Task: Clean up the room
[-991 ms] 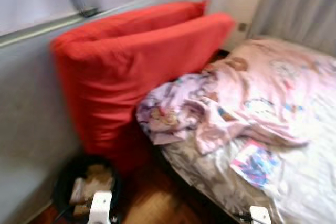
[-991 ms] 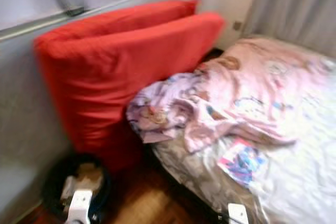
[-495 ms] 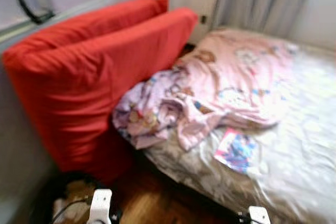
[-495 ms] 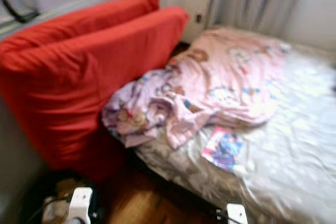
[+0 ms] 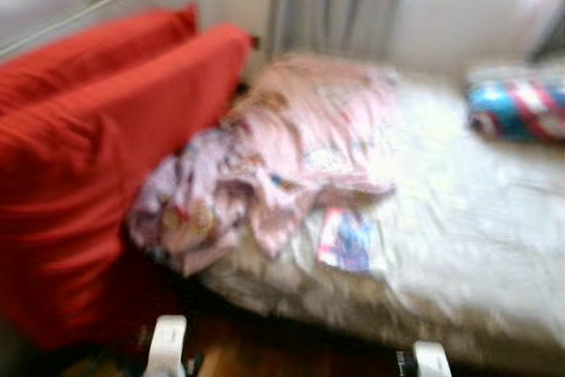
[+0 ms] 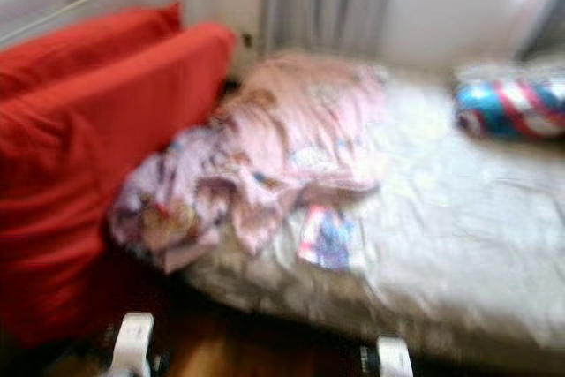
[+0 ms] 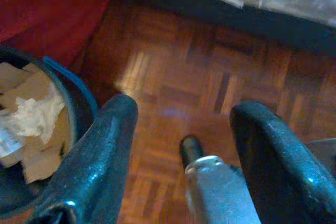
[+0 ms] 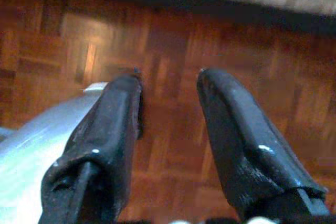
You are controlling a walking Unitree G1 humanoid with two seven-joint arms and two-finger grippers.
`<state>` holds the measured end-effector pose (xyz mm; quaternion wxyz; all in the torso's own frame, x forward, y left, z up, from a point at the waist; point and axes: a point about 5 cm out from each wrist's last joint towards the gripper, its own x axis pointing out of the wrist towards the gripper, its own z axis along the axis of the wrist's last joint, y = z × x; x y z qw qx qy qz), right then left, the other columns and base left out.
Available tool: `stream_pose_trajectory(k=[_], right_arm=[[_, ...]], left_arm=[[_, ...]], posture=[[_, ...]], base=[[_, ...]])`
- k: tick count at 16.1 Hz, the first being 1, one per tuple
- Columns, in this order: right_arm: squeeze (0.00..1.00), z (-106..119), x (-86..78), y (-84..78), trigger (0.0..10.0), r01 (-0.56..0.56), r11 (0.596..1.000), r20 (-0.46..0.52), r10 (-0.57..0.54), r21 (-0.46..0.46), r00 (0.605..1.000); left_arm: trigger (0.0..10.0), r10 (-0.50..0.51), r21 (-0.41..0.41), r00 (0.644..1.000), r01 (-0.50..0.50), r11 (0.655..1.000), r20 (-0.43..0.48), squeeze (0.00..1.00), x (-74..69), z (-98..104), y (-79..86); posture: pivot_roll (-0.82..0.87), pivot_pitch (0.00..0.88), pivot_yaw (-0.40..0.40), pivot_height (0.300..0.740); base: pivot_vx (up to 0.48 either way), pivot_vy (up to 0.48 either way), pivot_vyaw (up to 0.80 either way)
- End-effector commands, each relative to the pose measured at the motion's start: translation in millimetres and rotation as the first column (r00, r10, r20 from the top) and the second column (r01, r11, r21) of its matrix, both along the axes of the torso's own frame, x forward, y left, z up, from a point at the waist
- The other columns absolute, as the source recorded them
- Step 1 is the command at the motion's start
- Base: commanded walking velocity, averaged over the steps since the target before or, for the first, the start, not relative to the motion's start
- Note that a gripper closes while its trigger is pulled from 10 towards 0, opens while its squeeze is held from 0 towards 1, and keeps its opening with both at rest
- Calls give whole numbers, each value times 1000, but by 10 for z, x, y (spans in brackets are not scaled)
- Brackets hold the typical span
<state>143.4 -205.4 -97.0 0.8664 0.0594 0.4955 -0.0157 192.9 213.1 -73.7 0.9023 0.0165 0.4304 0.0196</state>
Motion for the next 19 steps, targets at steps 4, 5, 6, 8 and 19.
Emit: stream_pose_trajectory(k=[4, 5, 6, 8, 19], right_arm=[[0, 10, 22, -5, 10000, 15, 1000, 15, -15, 1, 1000], [0, 11, 27, 1, 10000, 15, 1000, 16, -15, 2, 1000], [0, 11, 30, 4, 10000, 17, 1000, 17, -17, 3, 1000], [0, 15, 74, 69, 10000, 16, 1000, 21, -16, 8, 1000], [0, 15, -12, -76, 10000, 16, 999, 26, -15, -28, 1000]], left_arm=[[10000, -1, -7, 1000, 1, 1000, 0, 0, 9, 1, -19], [10000, -1, -8, 1000, 1, 1000, 0, 0, 8, 0, -20], [10000, -1, -8, 1000, 1, 1000, 0, 0, 7, -1, -22], [10000, 0, -9, 1000, 0, 1000, -4, 0, 2, -4, -16], [10000, 21, -29, 999, -22, 999, -25, 0, -79, -44, -8]], posture=[[-22, 25, -7, 740], [-22, 25, -7, 740], [-22, 25, -7, 740], [-21, 26, 0, 740], [-23, 11, 2, 740]], base=[[0, 0, -181], [0, 0, 0], [0, 0, 0], [0, 0, 0], [0, 0, 0]])
